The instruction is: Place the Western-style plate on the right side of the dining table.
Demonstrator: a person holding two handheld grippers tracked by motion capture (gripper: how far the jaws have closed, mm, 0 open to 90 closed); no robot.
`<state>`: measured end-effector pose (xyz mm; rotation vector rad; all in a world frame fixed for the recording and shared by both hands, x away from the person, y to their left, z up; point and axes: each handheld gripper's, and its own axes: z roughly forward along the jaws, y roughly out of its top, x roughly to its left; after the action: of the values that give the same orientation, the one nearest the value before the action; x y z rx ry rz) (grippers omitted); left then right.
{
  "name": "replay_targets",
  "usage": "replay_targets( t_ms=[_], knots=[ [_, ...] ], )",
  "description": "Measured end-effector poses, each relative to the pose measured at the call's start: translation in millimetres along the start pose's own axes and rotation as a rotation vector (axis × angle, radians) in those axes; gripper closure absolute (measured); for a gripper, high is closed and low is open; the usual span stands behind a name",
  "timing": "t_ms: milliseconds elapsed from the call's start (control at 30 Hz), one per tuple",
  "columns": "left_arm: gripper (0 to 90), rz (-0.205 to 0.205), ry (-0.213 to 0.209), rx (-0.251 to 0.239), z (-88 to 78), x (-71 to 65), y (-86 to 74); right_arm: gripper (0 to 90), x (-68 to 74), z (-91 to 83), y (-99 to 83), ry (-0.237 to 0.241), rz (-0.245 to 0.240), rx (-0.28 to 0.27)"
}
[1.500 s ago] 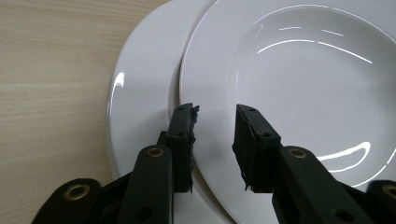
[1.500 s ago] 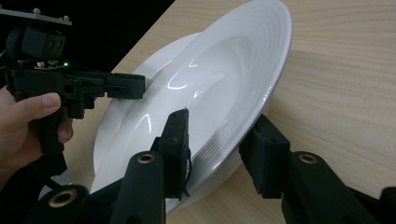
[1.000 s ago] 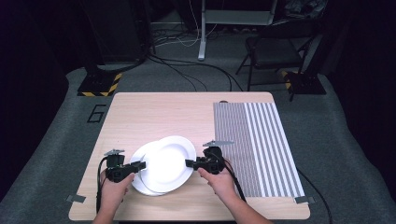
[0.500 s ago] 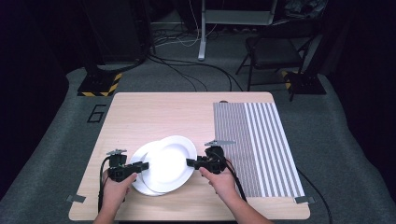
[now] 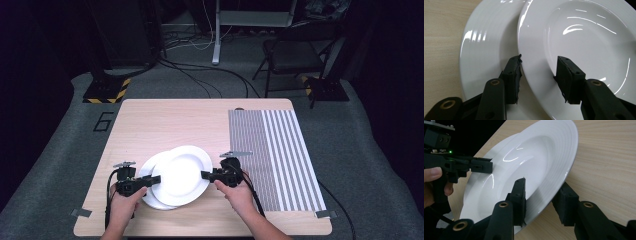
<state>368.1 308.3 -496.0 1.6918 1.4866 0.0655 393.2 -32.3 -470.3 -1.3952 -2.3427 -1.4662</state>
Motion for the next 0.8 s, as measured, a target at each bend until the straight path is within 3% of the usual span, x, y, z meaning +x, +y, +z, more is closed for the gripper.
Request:
replay_targets(
  t_ms=[233, 333, 567, 800],
  knots=[
    [52.6, 0.023, -0.010, 0.017, -2.6, -5.1, -2.8, 62.0, -1.9, 0.9, 0.0, -0.016, 0.011, 0.007],
    [52.6, 0.033, -0.002, 0.009, -5.2, -7.3, -3.6, 60.1, -1.8, 3.4, 1.0, -0.030, 0.046, 0.020],
    [52.6, 0.027, 0.004, -0.005, -9.8, -10.9, -3.7, 53.8, 8.9, 1.5, -1.6, -0.108, 0.000, 0.021],
    [52.5, 0.017, 0.038, -0.008, -14.0, -18.8, -3.6, 52.2, 13.2, -0.7, -3.8, -0.128, -0.002, 0.020]
  ],
)
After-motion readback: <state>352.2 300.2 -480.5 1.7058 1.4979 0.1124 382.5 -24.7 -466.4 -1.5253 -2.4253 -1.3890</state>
